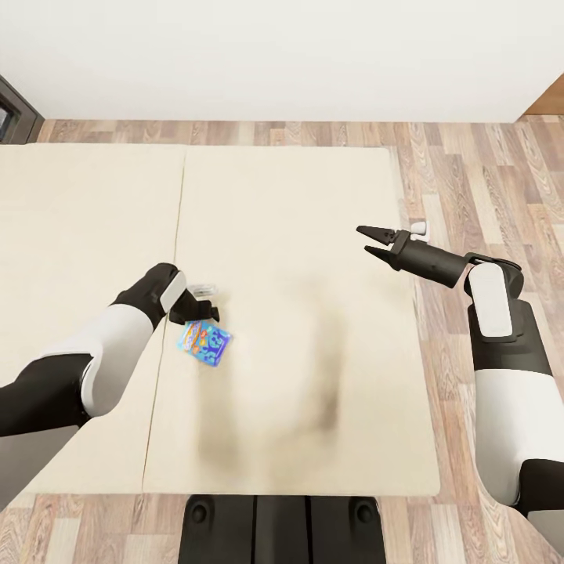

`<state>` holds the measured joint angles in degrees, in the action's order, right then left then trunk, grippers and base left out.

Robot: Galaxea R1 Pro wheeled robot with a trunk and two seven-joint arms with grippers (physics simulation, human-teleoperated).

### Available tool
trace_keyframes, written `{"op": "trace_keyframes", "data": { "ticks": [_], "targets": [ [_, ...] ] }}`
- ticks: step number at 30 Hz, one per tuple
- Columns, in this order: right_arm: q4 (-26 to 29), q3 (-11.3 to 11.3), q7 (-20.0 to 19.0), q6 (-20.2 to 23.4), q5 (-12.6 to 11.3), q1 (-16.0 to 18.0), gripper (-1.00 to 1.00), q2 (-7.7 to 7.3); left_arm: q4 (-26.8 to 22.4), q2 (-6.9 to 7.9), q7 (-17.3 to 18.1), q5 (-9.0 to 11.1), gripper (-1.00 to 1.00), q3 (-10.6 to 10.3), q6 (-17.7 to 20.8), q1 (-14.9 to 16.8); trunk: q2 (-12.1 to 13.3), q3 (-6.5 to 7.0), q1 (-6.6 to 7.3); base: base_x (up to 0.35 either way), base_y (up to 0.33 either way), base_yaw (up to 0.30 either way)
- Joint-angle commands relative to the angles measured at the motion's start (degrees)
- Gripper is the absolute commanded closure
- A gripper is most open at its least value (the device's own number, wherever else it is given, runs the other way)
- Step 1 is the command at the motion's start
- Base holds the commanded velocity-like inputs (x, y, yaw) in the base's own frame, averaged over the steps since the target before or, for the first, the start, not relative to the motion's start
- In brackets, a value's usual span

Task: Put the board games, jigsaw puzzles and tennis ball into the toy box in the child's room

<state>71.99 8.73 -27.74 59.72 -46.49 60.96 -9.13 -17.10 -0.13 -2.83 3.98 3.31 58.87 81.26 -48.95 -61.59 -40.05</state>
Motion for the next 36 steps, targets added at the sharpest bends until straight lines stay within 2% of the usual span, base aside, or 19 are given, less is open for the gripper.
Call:
{"op": "trace_keyframes", "data": {
  "ticks": [1,8,36],
  "targets": [
    [-0.01,0.08,-0.56,0.22,0.5,0.04,-1.0,0.02,-0.06,0.01,-0.28,0.27,-1.0,0.14,0.25,-0.04,-0.04,-0.03,-0.01,0.0,0.0,0.0],
    [0.01,0.06,-0.56,0.28,0.37,0.04,-1.0,-0.01,-0.04,-0.09,-0.24,-0.1,-1.0,-1.75,0.29,-0.48,-0.04,-0.02,-0.01,0.0,0.0,0.0],
    [-0.01,0.06,-0.56,0.28,0.35,0.04,-1.0,-0.02,-0.04,-1.2,-0.22,-0.11,-1.0,-1.99,0.33,-3.54,-0.04,0.38,-0.01,0.0,0.0,0.0]
  ]
}}
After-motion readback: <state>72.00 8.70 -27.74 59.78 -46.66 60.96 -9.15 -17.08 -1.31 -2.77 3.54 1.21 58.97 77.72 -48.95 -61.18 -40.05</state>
